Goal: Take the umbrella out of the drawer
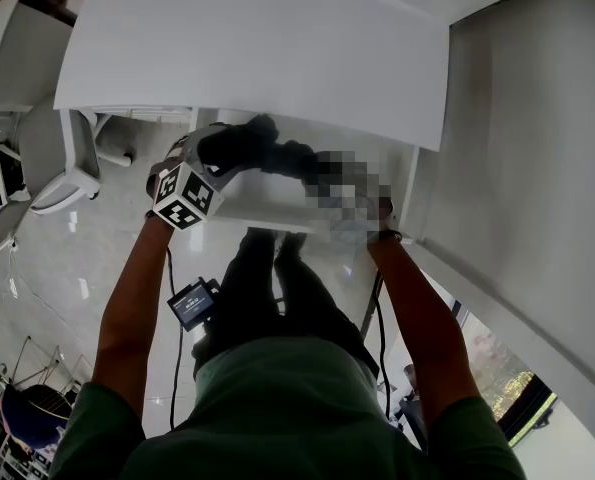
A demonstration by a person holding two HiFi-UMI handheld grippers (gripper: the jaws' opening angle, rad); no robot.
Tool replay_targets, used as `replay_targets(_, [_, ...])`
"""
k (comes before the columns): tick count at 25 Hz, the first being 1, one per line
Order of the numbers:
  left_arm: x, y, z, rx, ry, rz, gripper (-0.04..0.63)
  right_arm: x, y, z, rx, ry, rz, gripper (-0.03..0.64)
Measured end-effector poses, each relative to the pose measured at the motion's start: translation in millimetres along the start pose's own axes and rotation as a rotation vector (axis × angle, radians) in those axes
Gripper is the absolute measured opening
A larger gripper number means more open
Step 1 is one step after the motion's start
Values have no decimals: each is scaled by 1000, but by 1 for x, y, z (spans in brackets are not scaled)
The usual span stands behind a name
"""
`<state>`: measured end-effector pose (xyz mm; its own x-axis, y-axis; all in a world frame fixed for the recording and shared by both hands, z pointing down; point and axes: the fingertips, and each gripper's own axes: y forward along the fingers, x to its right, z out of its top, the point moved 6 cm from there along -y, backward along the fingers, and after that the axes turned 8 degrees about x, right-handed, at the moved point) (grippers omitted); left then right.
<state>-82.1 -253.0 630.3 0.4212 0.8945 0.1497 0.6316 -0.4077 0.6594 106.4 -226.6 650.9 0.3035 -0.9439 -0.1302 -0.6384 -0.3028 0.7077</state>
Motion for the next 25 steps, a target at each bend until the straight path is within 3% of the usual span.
replay_targets(13, [-20,-25,46,31,65,51,278,24,-34,33,38,-61,-63,198])
replay_targets(25, [-79,-35,72,47,116,77,275,73,-29,72,46,-86,-115,197])
